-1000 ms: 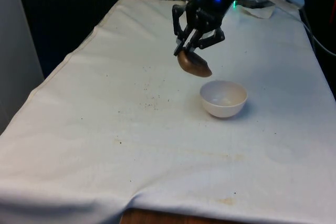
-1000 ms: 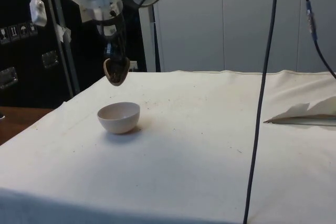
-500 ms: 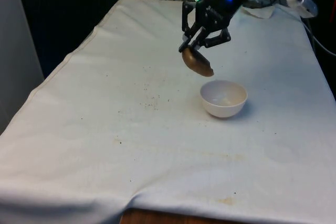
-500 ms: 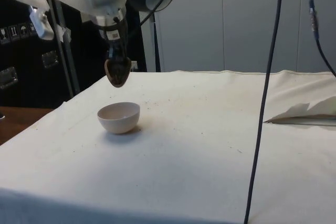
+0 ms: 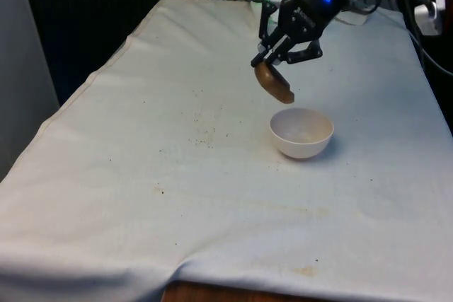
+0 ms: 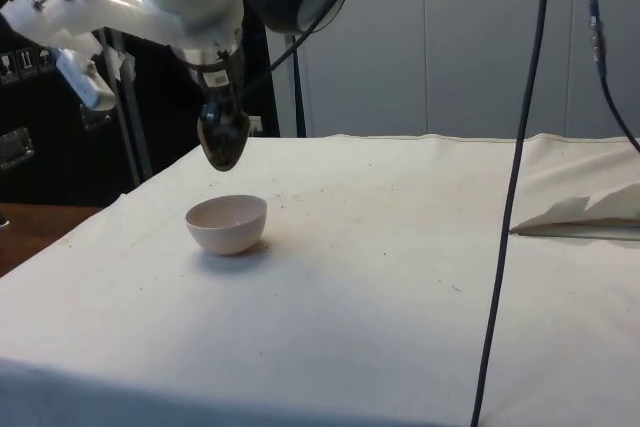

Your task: Pour the coffee beans from the cup into the bowl.

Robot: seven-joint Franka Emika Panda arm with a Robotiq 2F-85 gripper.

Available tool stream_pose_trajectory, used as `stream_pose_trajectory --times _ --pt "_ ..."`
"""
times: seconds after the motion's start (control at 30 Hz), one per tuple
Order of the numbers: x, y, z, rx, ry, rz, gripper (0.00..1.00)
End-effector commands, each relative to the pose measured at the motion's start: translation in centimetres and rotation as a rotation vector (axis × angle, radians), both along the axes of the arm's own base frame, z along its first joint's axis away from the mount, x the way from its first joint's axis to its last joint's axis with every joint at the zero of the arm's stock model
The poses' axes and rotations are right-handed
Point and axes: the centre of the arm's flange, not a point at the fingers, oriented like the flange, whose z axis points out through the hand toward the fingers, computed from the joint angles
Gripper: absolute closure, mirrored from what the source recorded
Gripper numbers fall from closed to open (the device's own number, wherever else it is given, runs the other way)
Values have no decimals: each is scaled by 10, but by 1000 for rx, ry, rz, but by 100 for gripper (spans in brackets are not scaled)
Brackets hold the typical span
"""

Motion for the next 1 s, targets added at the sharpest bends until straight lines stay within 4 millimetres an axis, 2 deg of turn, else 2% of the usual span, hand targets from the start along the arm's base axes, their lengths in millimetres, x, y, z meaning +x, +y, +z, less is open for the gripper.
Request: stream_pose_trajectory --times 0.0,0.47,0.97 --pt "-2 5 1 -14 -8 1 100" --pt "-9 34 1 -109 -37 2 100" --pt "-11 43 3 -214 -72 7 100"
